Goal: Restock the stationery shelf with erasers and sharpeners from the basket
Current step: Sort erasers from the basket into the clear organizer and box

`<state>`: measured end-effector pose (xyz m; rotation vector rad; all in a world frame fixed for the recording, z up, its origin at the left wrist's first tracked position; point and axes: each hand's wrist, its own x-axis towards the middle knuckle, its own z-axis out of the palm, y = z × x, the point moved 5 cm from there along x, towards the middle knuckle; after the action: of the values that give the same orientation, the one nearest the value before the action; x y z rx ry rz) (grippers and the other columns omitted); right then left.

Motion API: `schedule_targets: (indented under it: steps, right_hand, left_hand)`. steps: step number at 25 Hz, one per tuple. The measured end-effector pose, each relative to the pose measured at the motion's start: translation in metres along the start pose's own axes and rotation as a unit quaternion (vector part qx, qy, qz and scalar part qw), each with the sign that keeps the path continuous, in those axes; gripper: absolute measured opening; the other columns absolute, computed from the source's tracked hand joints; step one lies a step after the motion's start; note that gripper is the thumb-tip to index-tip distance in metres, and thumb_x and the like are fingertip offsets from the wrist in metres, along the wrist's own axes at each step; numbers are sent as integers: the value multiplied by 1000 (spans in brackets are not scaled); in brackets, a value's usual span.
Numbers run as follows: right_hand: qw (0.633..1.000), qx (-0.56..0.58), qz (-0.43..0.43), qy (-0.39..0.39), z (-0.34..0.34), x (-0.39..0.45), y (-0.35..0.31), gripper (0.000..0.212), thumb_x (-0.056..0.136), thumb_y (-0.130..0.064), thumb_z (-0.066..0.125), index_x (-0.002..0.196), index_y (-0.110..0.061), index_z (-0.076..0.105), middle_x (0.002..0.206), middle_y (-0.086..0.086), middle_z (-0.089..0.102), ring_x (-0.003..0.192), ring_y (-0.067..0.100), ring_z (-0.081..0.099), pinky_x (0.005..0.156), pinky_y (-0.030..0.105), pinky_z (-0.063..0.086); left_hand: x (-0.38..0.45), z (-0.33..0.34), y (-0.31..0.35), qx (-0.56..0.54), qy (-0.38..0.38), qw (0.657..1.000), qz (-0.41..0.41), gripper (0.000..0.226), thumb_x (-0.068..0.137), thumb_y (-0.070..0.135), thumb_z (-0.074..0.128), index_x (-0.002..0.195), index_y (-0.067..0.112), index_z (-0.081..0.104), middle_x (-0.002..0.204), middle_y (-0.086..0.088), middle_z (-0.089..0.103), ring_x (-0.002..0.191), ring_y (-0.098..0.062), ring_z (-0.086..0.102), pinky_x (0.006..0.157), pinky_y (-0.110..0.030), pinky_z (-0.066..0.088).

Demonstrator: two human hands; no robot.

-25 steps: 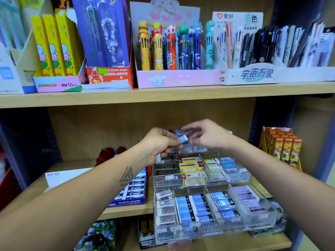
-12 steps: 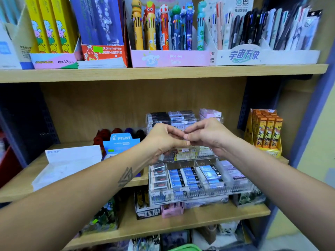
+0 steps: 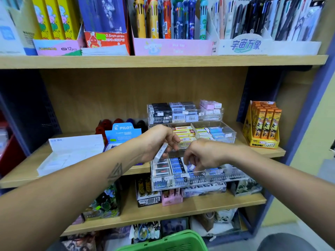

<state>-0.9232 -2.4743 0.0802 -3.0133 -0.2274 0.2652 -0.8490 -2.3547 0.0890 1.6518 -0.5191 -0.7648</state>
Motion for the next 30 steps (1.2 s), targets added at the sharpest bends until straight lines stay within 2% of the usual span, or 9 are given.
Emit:
schedule_targets:
  steps: [3,7,10,16,22,24,26,28,30]
  right_hand:
    - [1000,24,-6,9,3,2,-2,25,73,-19,87,93,-16,72,73,-9,65,70,7,63,67,20,51]
    - [998,53,-12,-20,1,1,-3,24,76,-12,84,99,-14,77,71,-12,68,65,-3,62,61,10,46]
    - [999,28,-21,5,-6,2,-5,19,76,-9,80,94,-15,79,64,-19,61,54,-10,56,55,5,40]
    - [999,32,-4,-7,2,8,-1,13,73,-12,87,81,-13,76,59,-17,62,52,-9,57,58,10,48]
    - [998,69,-3,11,-4,-1,0,15,79,-6,80,93,-11,78,77,-5,72,63,-4,63,67,16,49]
    - [972,228,-2,52,-19,-12,1,23,83,9,68,100,-6,74,90,8,77,74,6,71,75,23,56]
    - [908,413,3,65,-28,-22,-2,29,84,15,65,109,2,66,97,18,75,88,24,74,82,35,60]
    - [864,500,14,61,-24,-24,-8,33,83,10,71,113,4,58,95,25,72,91,34,73,81,38,60]
    - [846,522,32,108,-20,-20,-5,34,80,11,74,109,4,57,92,30,70,86,37,73,74,35,59]
  left_hand:
    - [-2,-3,-1,-31,-6,999,1,26,75,-1,36,91,2,57,73,-15,58,52,-16,41,42,-23,30]
    - [-3,-3,-1,-36,-8,999,9,25,73,-3,36,86,3,56,71,-15,58,52,-16,40,41,-22,30]
    - [-6,-3,-2,-39,-19,999,7,26,74,-4,32,82,3,55,72,-16,57,54,-18,41,46,-24,32]
    - [-10,-6,-2,-64,-18,998,21,37,70,-19,26,86,0,53,74,-18,54,59,-20,47,54,-29,33]
    - [-13,-13,1,-20,-17,996,81,36,79,-25,62,102,2,59,89,-14,67,78,-22,65,68,-33,51]
    - [-14,-16,3,-25,9,995,94,38,74,-23,70,101,2,62,91,-14,66,76,-20,67,64,-32,57]
    - [-16,-16,6,-49,31,992,109,38,71,-23,73,100,0,63,92,-16,65,74,-19,68,61,-32,61]
    - [-16,-16,9,-72,49,988,125,36,69,-22,74,97,-1,64,92,-18,66,76,-21,69,69,-37,63]
    - [-16,-15,12,-86,70,984,136,34,68,-20,76,94,-2,64,89,-19,67,79,-26,70,74,-39,62]
